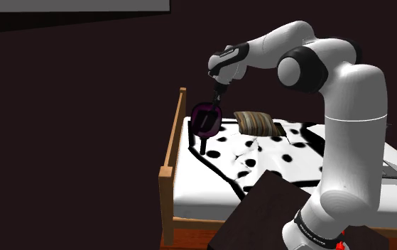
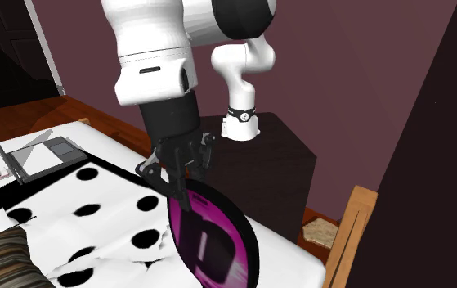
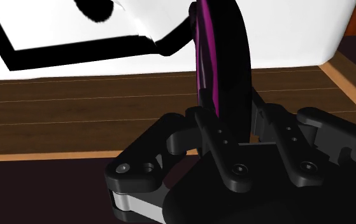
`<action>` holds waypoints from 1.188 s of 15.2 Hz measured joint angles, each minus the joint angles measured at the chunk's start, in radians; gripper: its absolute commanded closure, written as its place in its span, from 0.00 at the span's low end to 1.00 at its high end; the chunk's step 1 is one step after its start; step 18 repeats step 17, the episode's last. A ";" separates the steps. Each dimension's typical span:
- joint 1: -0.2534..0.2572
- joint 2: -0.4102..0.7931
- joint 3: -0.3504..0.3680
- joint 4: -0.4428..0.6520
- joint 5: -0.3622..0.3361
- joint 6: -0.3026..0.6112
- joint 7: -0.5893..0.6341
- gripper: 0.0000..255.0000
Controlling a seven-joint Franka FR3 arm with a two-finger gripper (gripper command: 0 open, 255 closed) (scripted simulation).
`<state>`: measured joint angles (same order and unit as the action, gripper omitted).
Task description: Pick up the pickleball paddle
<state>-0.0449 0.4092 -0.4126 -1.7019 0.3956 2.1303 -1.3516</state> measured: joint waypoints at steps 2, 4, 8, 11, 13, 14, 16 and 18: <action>0.001 -0.005 -0.001 -0.003 -0.003 -0.003 0.001 1.00; 0.002 -0.014 -0.005 0.009 -0.010 -0.023 0.008 1.00; 0.003 -0.028 -0.010 0.040 -0.023 -0.065 0.023 1.00; 0.003 -0.041 -0.014 0.058 -0.033 -0.095 0.031 1.00; 0.004 -0.052 -0.017 0.070 -0.040 -0.116 0.037 1.00; 0.003 -0.053 -0.018 0.084 -0.042 -0.130 0.042 1.00; 0.004 -0.062 -0.020 0.100 -0.049 -0.154 0.050 1.00; 0.005 -0.064 -0.020 0.103 -0.051 -0.158 0.052 1.00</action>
